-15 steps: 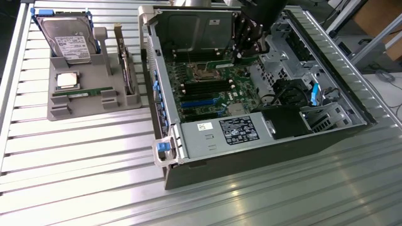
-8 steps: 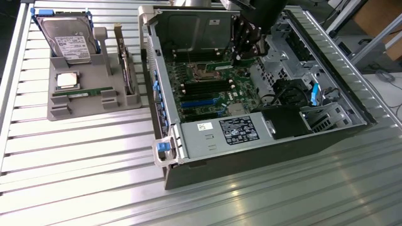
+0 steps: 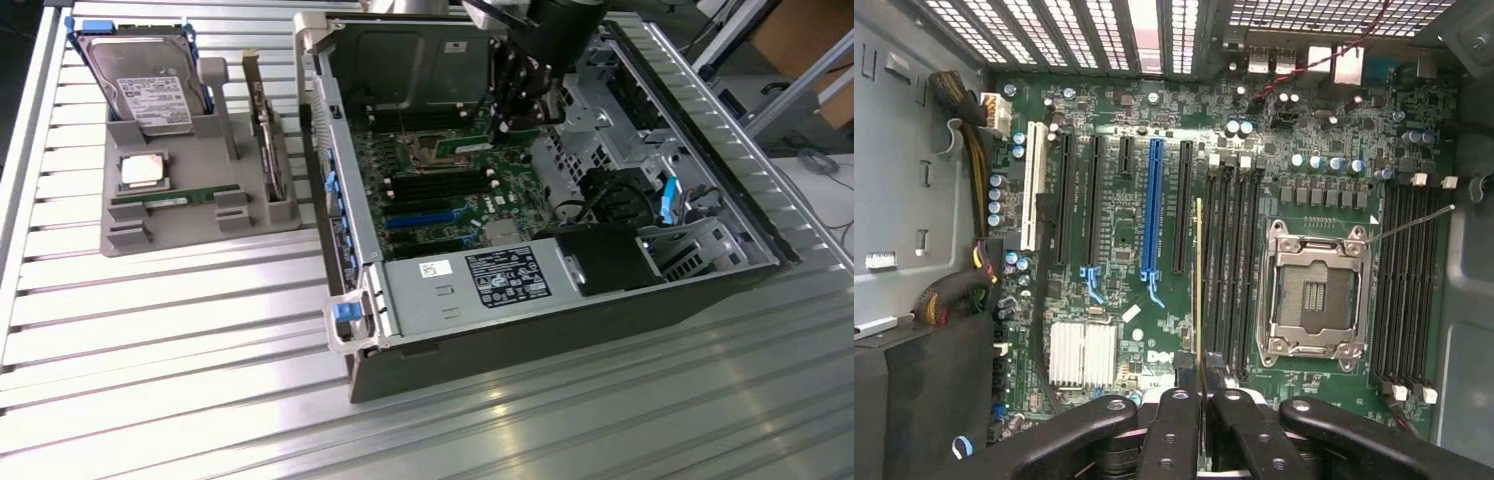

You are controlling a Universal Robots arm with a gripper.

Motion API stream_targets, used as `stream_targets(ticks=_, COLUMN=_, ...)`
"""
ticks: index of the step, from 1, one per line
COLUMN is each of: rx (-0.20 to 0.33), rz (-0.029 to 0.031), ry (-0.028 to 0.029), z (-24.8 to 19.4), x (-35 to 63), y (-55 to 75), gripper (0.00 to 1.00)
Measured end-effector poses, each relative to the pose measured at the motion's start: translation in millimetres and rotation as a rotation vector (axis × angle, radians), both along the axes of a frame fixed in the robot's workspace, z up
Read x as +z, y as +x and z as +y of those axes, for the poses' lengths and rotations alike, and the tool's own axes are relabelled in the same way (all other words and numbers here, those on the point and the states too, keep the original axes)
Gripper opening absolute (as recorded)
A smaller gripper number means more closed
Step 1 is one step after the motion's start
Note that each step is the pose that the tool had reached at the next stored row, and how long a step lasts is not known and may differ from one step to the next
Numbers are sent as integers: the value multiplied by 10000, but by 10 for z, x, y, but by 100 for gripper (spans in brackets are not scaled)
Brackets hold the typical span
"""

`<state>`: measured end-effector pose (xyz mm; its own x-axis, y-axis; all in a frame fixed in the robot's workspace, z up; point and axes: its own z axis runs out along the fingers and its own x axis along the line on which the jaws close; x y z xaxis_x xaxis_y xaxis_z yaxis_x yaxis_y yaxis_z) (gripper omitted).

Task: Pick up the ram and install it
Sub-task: 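Insert the ram into the slot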

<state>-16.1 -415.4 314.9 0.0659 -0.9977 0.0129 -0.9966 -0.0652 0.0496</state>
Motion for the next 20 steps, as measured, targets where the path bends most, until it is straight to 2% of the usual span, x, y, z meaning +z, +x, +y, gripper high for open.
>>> stream_targets(ticks=16, rx=1, rz=0, ry=0, z=0, x=-142, y=0, gripper=12)
stream_targets(ticks=20, rx=-135, rz=0, ry=0, z=0, x=-172, y=-3, gripper=12)
